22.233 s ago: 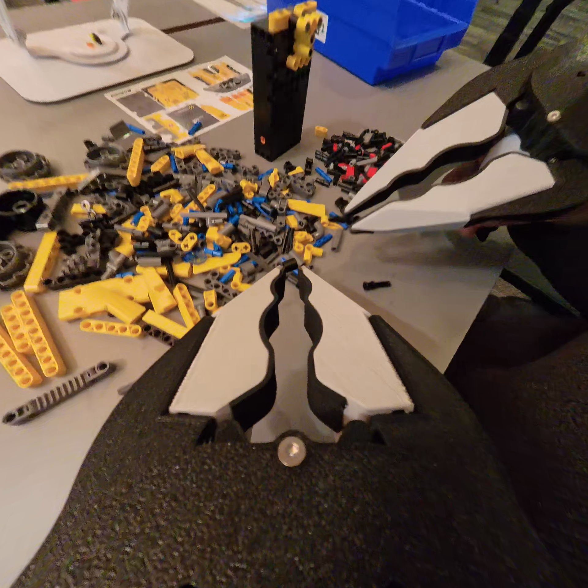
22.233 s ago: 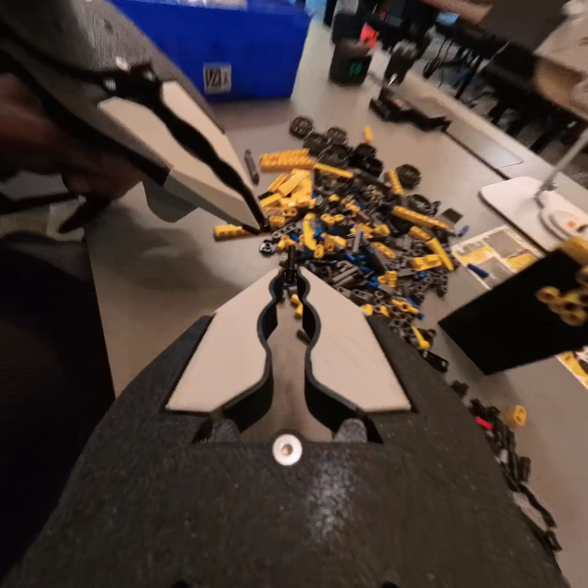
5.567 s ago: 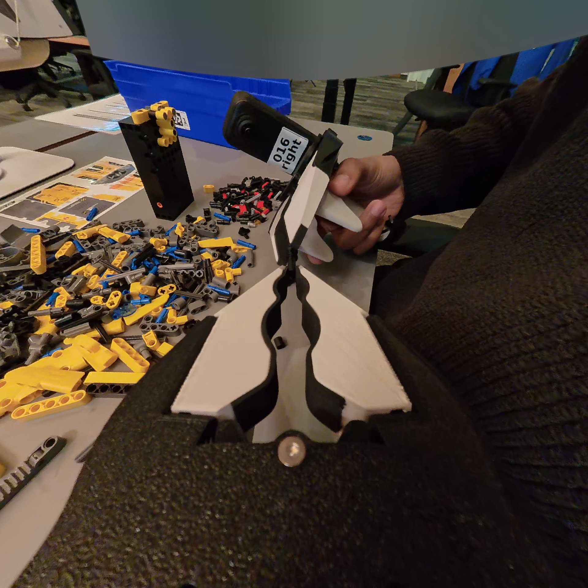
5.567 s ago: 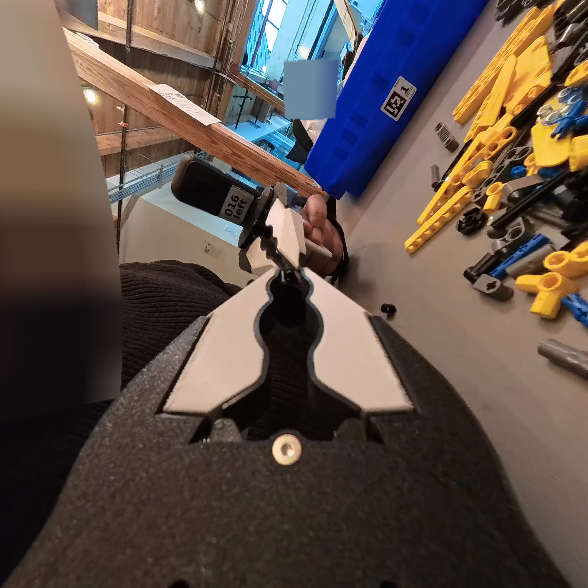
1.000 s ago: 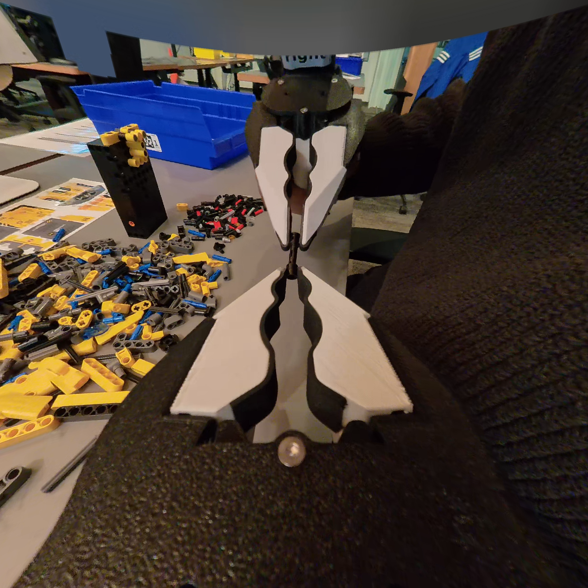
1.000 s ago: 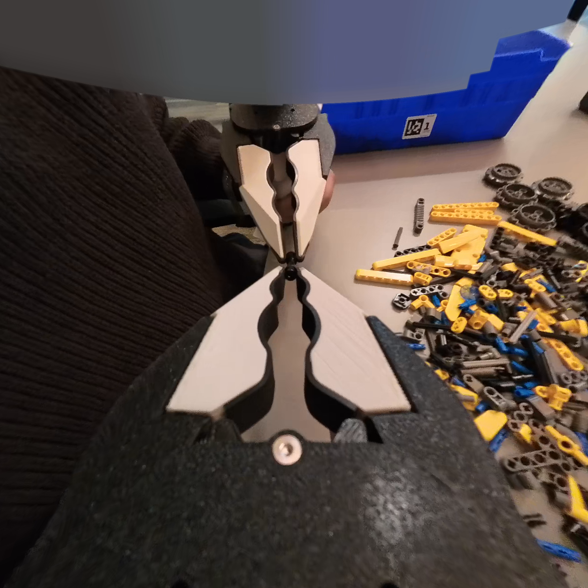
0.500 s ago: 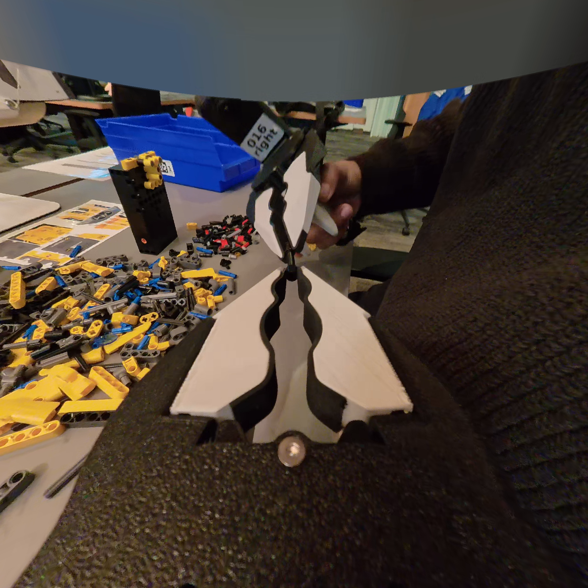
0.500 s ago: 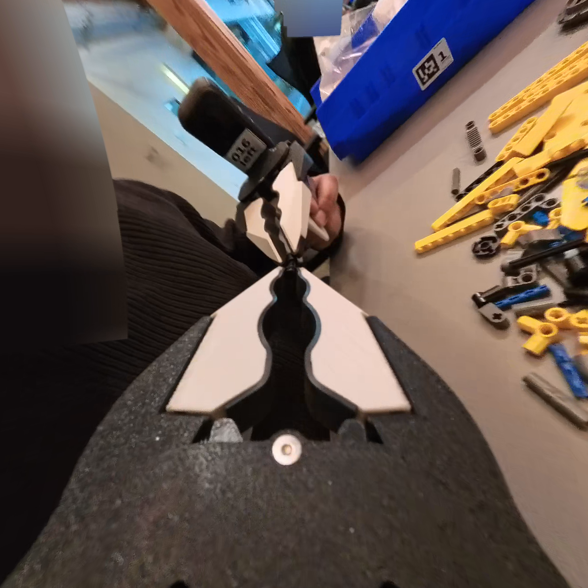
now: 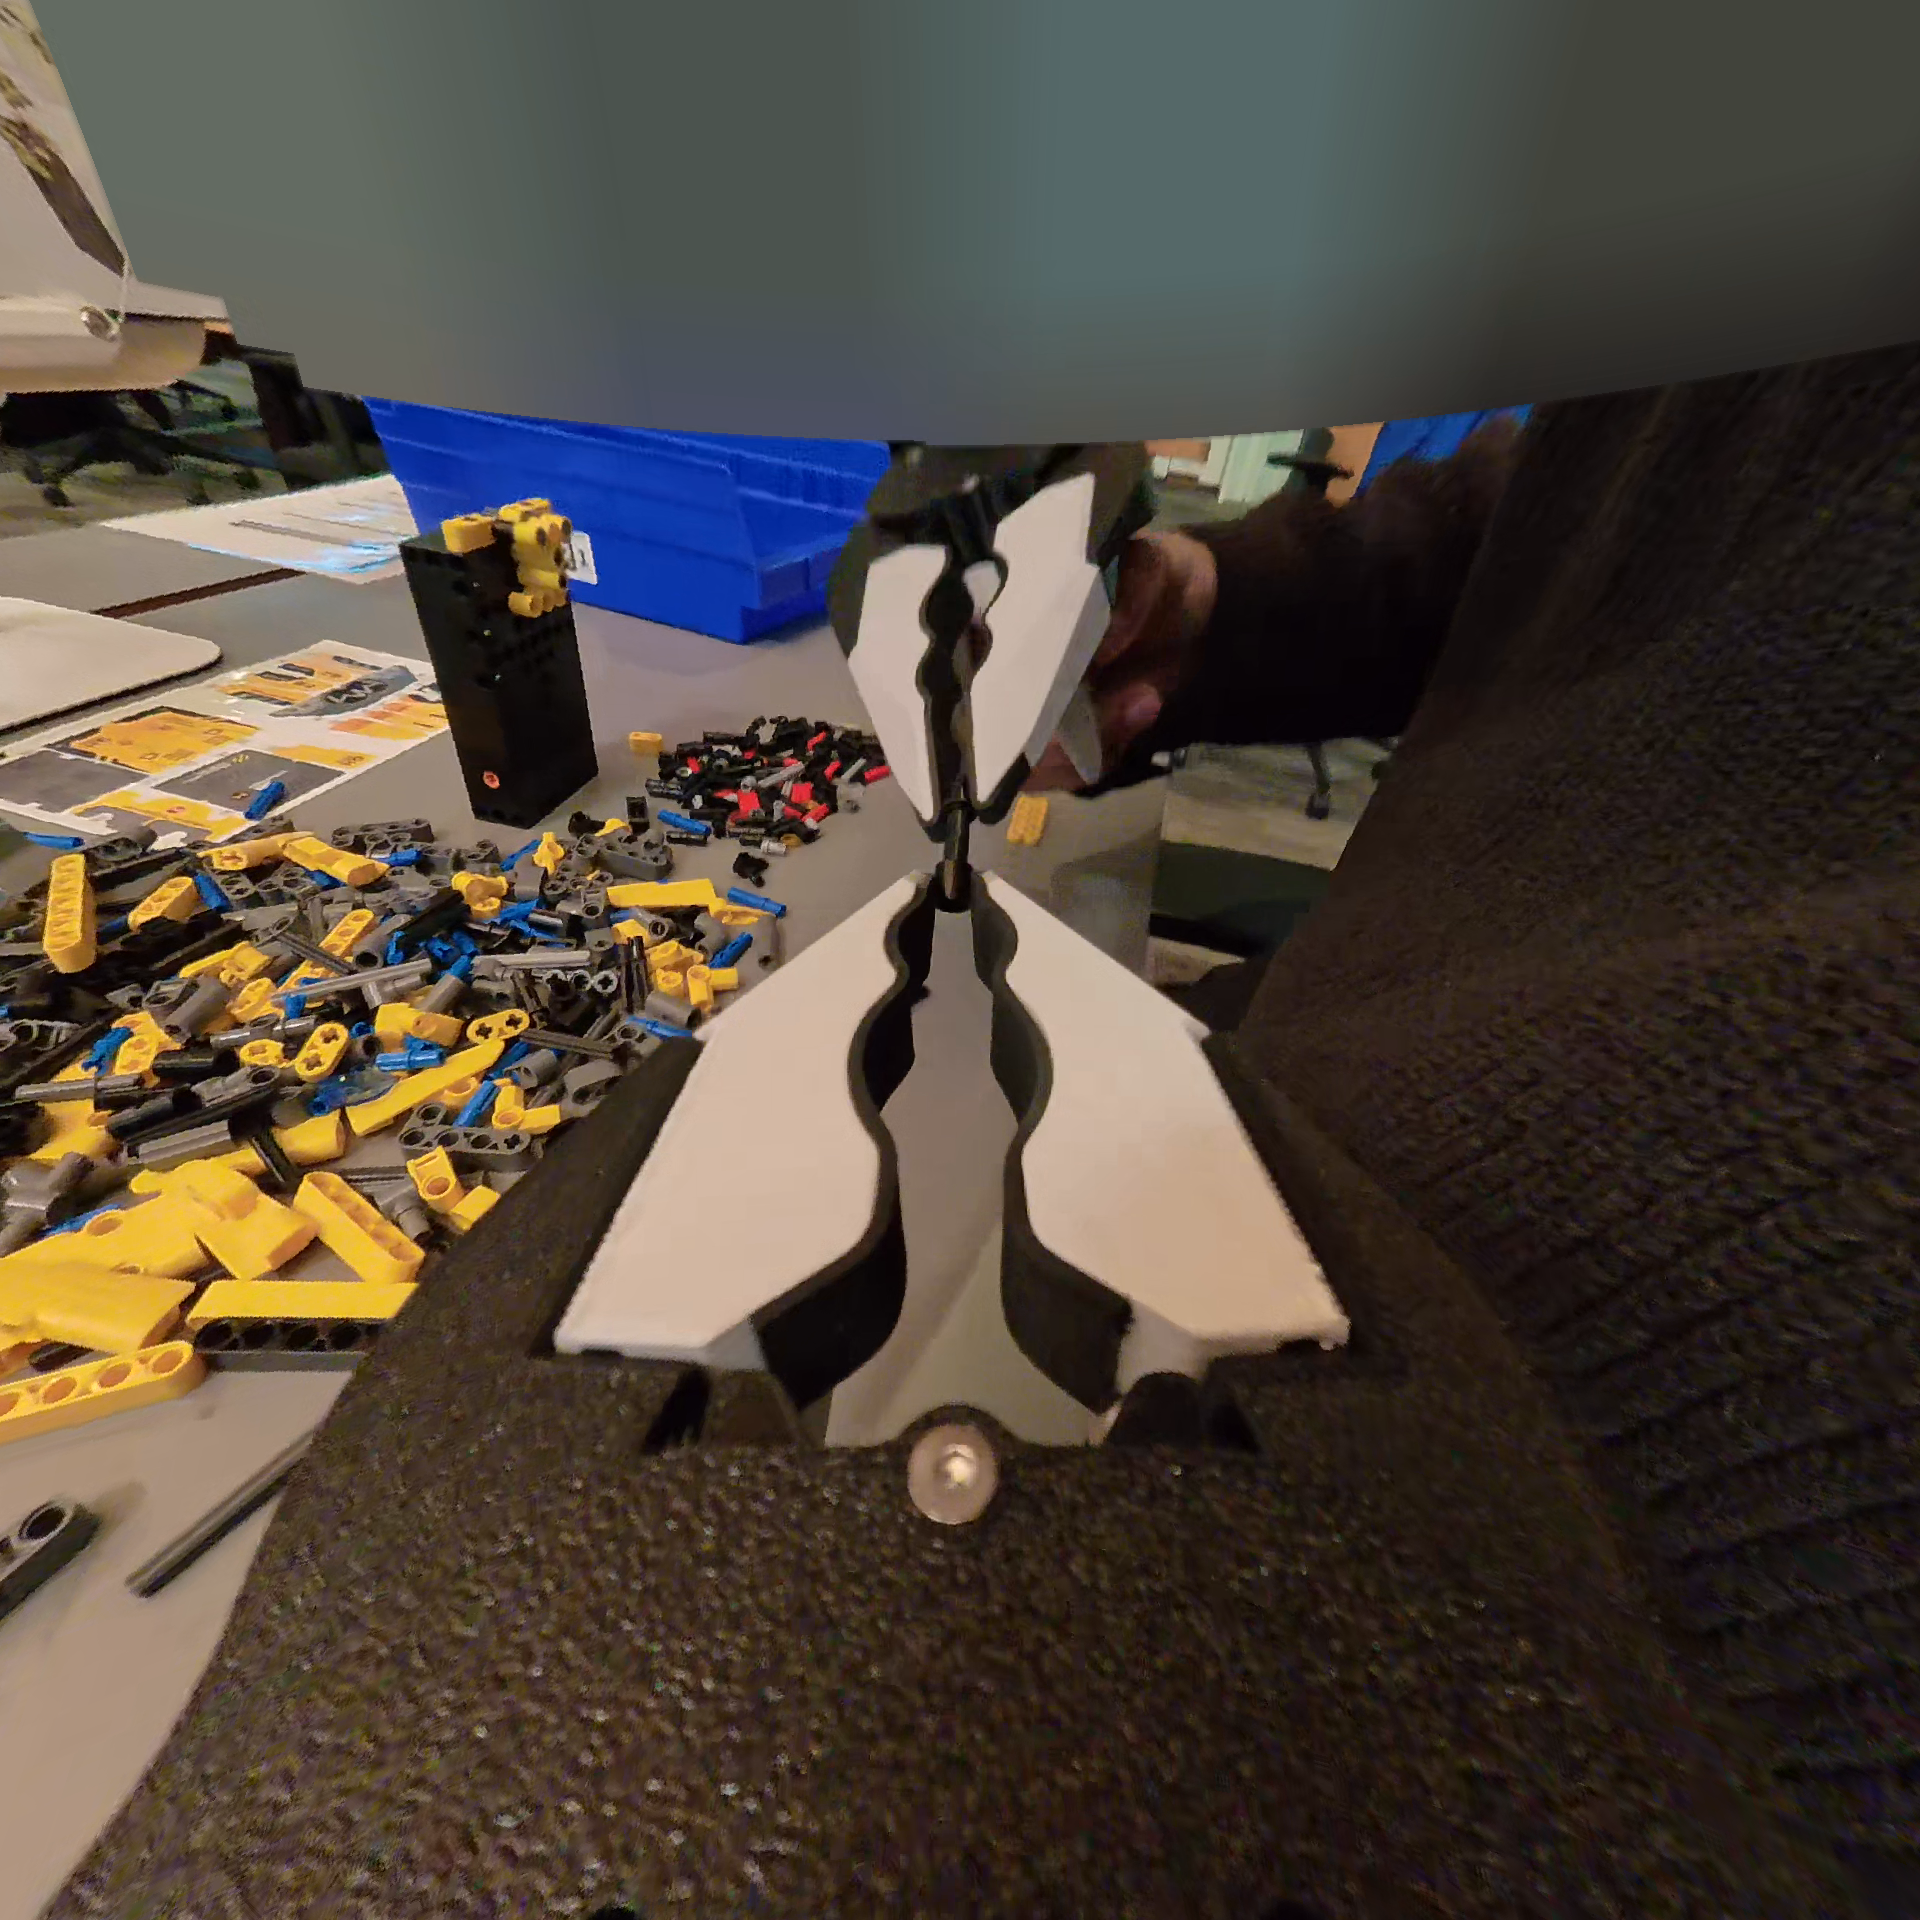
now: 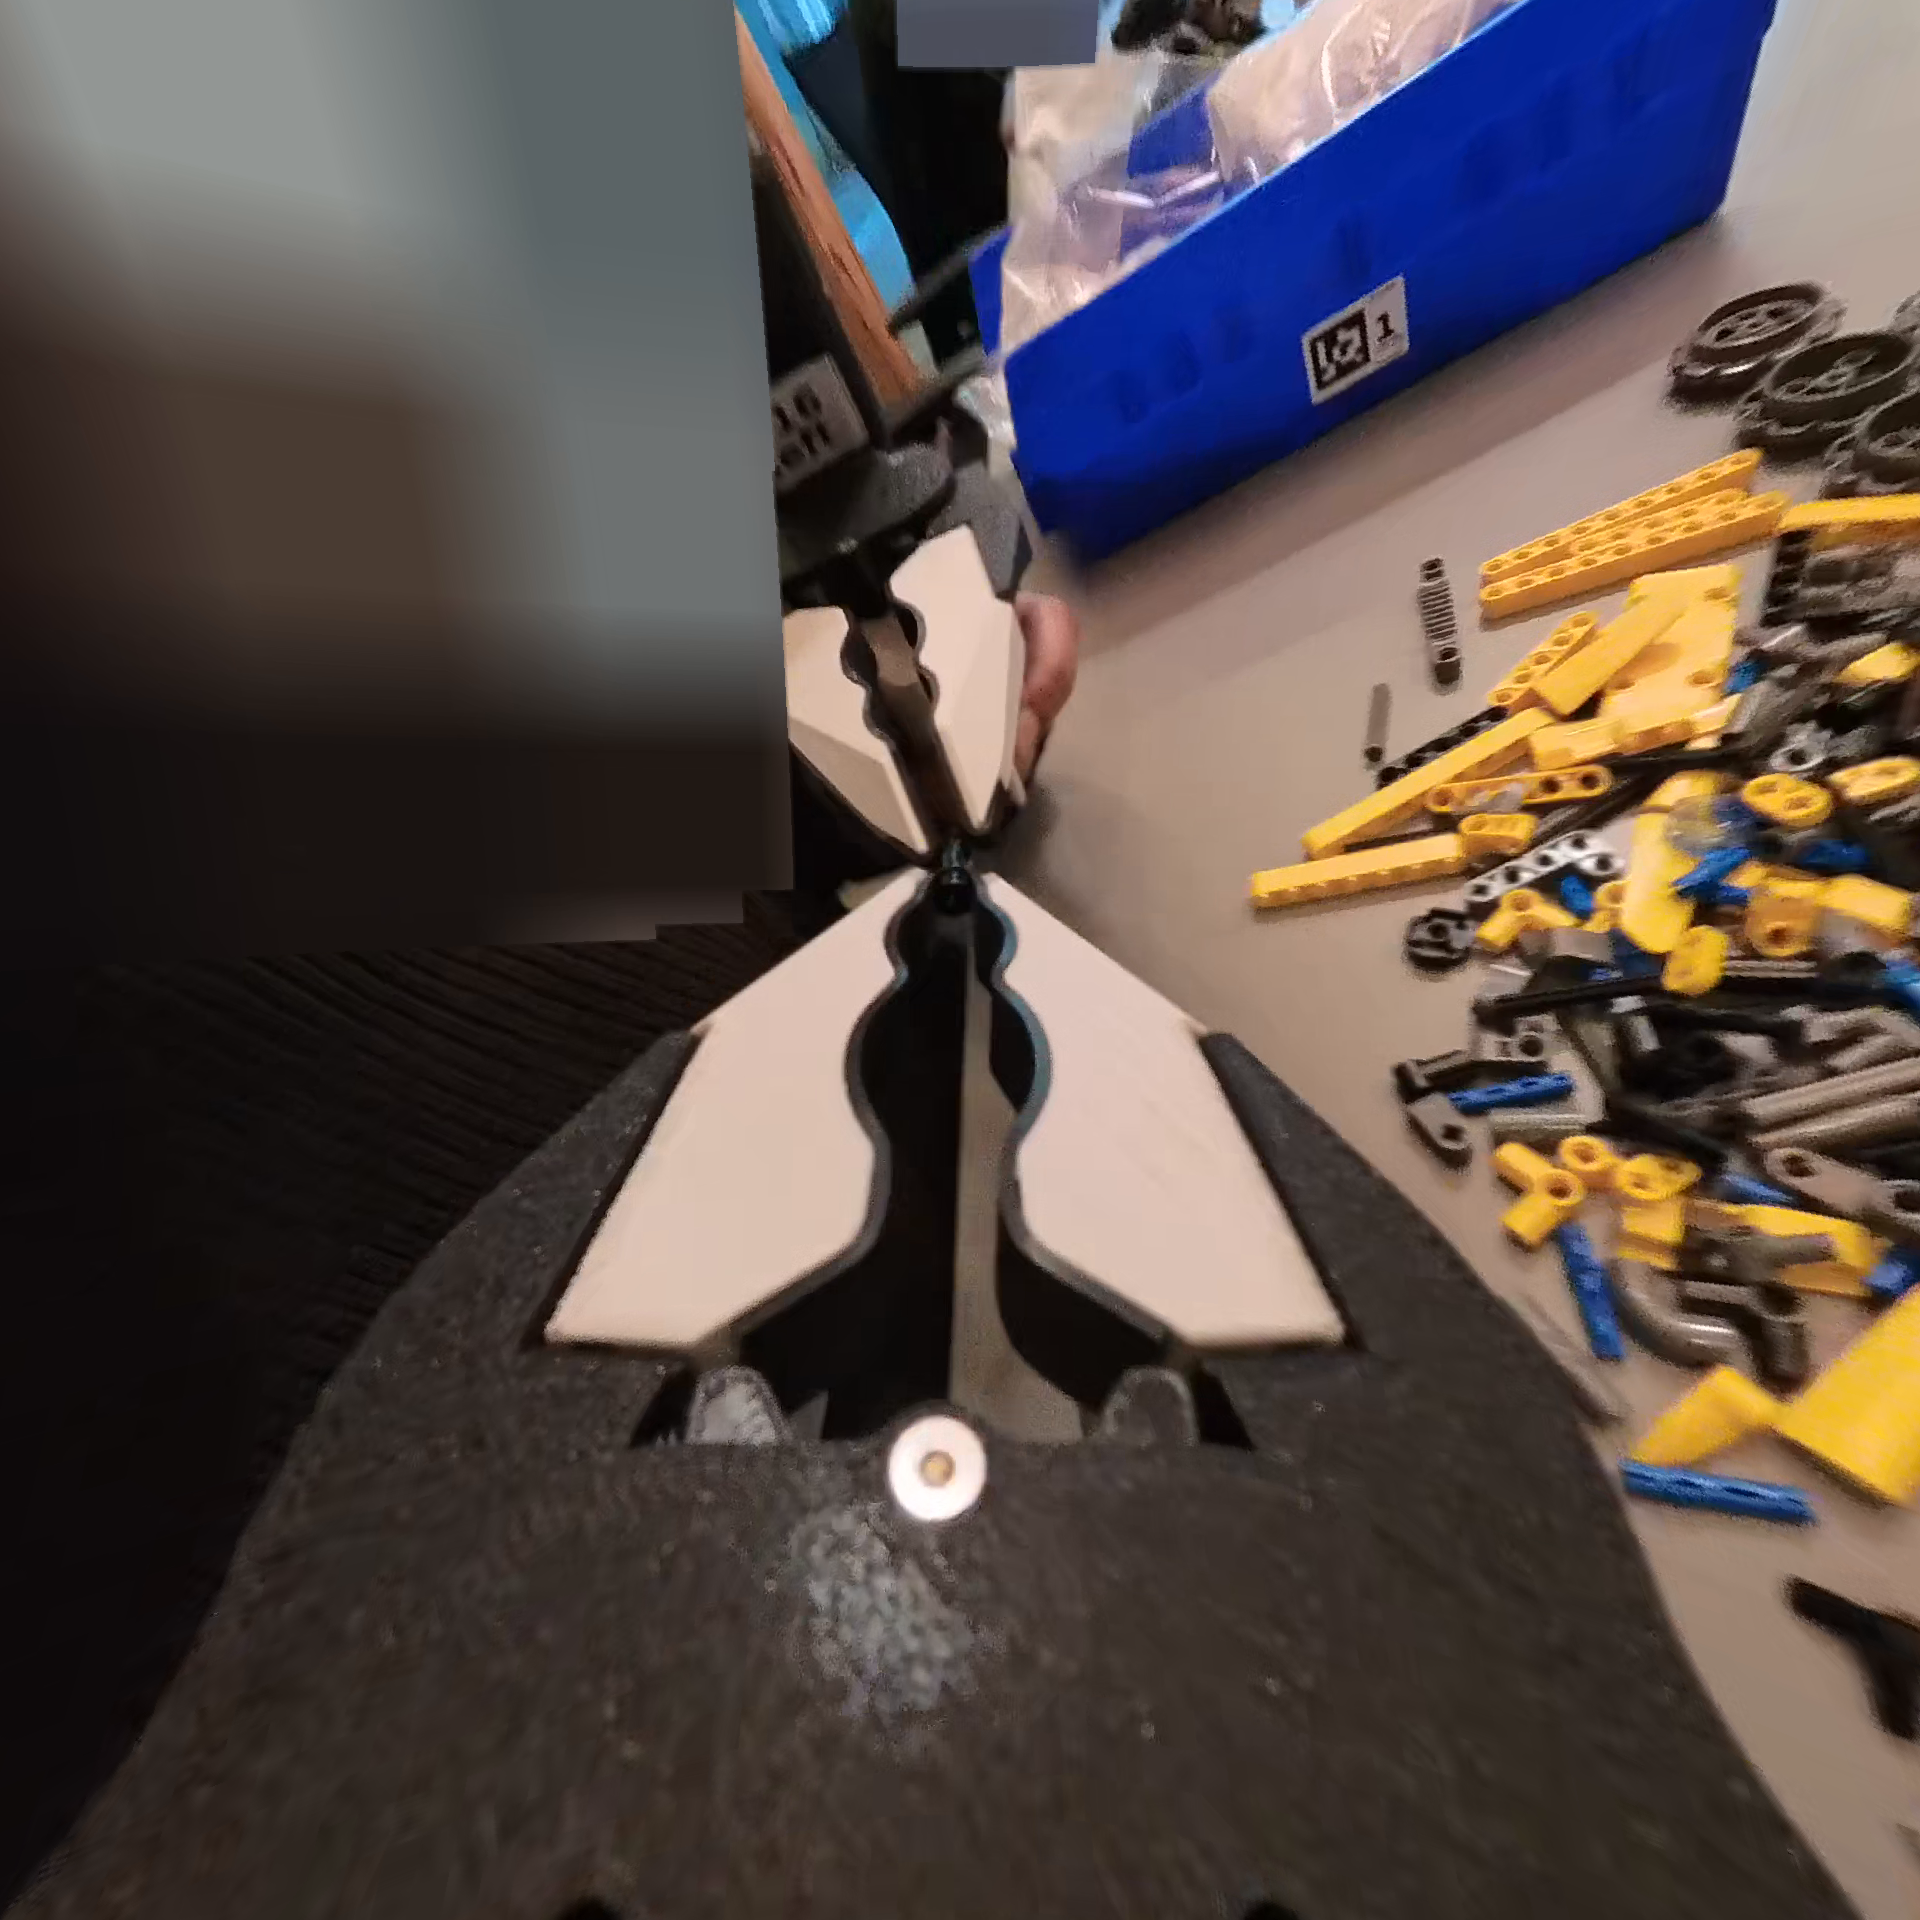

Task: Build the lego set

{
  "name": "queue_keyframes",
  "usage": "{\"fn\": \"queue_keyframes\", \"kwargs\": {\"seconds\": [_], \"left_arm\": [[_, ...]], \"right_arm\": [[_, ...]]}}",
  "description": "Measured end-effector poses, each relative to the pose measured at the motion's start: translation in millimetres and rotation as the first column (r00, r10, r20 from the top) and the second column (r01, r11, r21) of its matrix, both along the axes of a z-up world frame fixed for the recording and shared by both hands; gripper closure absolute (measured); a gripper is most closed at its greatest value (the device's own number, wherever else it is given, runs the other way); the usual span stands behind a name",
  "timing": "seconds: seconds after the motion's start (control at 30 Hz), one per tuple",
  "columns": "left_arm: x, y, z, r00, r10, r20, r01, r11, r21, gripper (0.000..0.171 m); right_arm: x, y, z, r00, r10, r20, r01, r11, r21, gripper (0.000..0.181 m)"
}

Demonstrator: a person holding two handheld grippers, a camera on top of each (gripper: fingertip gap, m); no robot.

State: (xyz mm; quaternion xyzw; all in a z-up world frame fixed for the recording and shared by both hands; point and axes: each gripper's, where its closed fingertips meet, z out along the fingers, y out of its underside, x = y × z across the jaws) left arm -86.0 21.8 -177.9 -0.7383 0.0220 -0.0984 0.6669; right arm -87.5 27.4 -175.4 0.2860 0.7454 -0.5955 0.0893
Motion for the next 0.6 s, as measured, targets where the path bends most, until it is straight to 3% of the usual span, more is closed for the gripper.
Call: {"fn": "queue_keyframes", "kwargs": {"seconds": [0.13, 0.6], "left_arm": [[1.5, 2.4, -7.2, 0.999, -0.005, -0.034, 0.003, 0.999, -0.048, 0.166], [1.5, 4.7, -12.1, 1.000, -0.010, -0.025, 0.008, 0.996, -0.084, 0.167]], "right_arm": [[1.1, 2.5, -5.7, 0.996, 0.040, -0.083, -0.028, 0.991, 0.133, 0.176], [0.8, 4.3, -10.2, 0.988, 0.088, -0.124, -0.064, 0.981, 0.182, 0.176]]}}
